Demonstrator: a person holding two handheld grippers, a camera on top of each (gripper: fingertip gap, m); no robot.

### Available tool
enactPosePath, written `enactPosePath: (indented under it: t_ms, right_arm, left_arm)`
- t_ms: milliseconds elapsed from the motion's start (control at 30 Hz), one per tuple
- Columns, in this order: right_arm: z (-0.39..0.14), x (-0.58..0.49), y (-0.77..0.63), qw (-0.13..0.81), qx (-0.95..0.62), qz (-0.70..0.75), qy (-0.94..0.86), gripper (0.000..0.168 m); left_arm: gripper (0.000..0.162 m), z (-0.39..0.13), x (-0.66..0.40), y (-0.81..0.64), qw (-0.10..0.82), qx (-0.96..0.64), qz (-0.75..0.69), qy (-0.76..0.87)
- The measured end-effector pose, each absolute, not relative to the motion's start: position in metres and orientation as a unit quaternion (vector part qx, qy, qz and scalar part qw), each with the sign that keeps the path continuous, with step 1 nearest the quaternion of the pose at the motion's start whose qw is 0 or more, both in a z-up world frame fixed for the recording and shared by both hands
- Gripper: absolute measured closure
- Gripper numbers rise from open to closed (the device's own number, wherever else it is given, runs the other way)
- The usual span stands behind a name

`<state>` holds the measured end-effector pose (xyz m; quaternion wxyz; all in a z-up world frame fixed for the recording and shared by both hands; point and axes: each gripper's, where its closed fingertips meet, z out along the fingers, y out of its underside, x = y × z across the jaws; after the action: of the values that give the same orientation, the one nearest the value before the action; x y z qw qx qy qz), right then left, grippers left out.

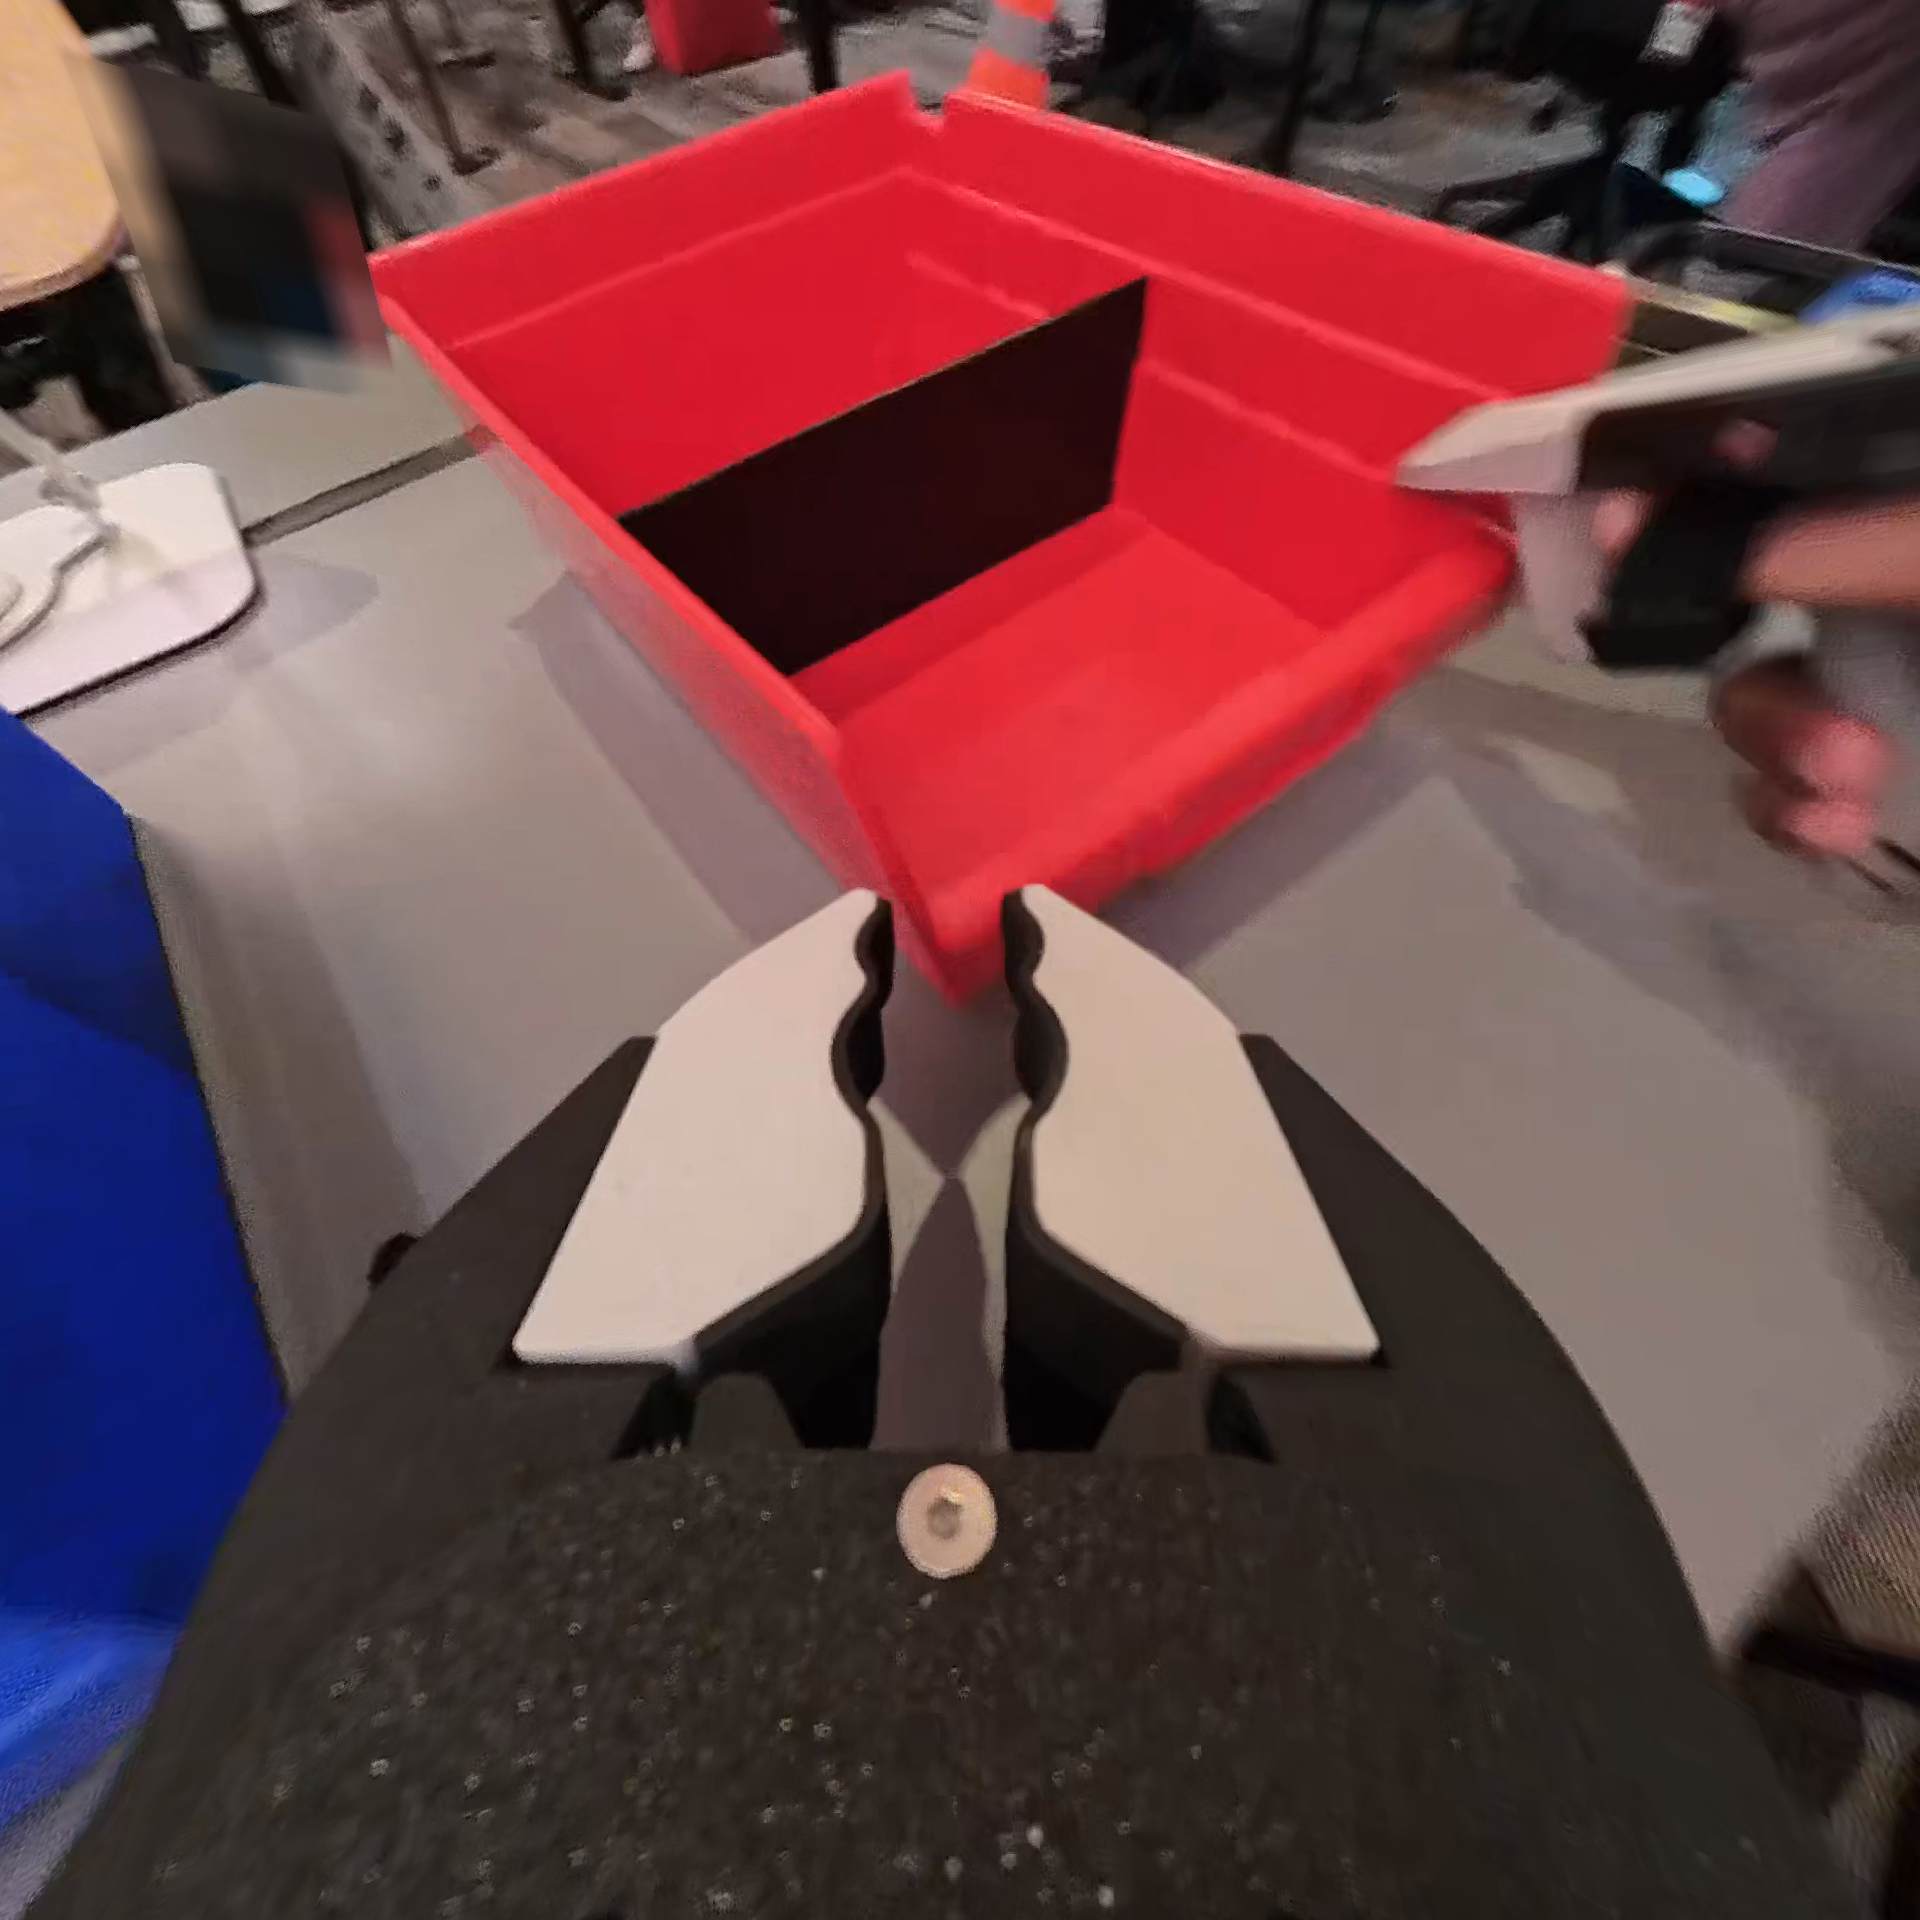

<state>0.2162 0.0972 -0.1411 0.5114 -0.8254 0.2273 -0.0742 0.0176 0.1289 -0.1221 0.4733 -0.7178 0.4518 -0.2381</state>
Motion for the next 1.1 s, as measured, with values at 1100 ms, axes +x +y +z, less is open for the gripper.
enactPosePath:
  t_ms: [1100]
  right_arm:
    - [-0.132, -0.128, 0.236, 0.574, -0.818, 0.004, 0.044, 0.118]
  left_arm:
    - [0.143, -0.123, -0.287, 0.309, 0.531, -0.794, -0.148, 0.257]
